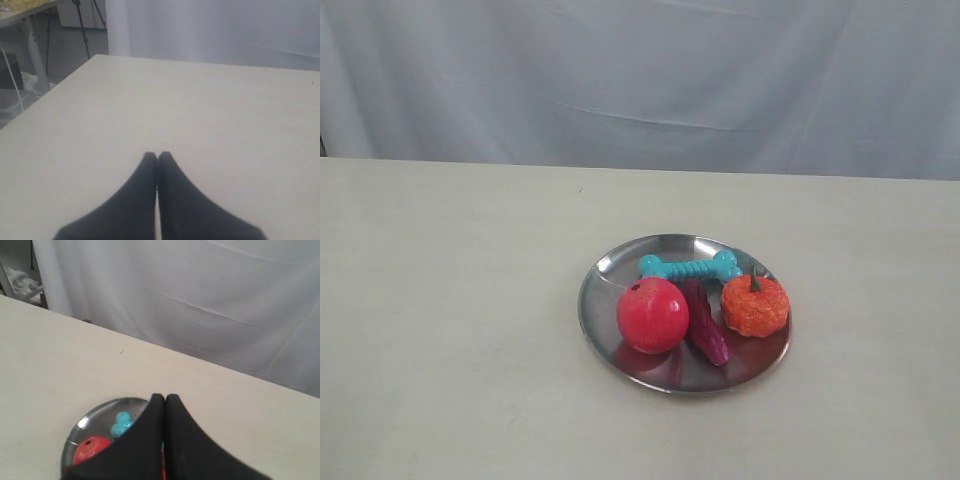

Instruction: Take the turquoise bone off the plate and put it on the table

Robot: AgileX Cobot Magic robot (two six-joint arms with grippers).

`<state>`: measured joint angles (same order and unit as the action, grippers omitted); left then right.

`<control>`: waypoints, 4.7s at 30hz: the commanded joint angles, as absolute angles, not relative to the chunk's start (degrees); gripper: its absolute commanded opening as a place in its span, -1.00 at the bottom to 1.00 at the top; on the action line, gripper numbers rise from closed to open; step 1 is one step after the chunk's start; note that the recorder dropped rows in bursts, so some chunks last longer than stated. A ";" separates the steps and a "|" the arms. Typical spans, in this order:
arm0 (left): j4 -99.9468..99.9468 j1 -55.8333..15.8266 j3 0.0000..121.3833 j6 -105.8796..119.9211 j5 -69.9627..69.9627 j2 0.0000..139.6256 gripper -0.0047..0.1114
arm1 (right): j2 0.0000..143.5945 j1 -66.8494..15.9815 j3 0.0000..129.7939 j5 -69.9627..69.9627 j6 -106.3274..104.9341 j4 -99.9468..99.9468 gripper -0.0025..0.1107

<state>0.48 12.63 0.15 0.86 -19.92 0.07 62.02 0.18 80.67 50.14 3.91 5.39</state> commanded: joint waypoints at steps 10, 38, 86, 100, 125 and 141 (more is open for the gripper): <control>0.54 12.75 0.00 0.62 -19.62 0.00 -0.92 | 81.63 0.60 100.94 65.00 -8.61 10.23 -0.96; 0.54 12.75 0.00 0.62 -19.62 0.00 -0.92 | 107.61 7.84 101.87 66.20 -42.34 -5.00 -0.96; 0.31 12.75 0.00 0.62 -19.62 0.00 -0.92 | 134.15 7.19 109.86 59.55 -58.70 -11.75 -0.07; 0.31 12.75 0.00 0.62 -19.62 0.00 -0.92 | 135.04 7.05 109.86 58.91 -63.43 -17.25 -0.07; 0.31 12.75 0.00 0.62 -19.62 0.00 -0.92 | 137.90 6.65 109.86 58.76 -64.86 -17.03 -0.13; 0.31 12.75 0.00 0.62 -19.62 0.00 -0.92 | 134.86 5.60 109.86 54.30 -57.96 -17.03 -0.96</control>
<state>0.48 12.63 0.15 0.86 -19.92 0.07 136.97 5.99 109.82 55.46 -60.25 -16.82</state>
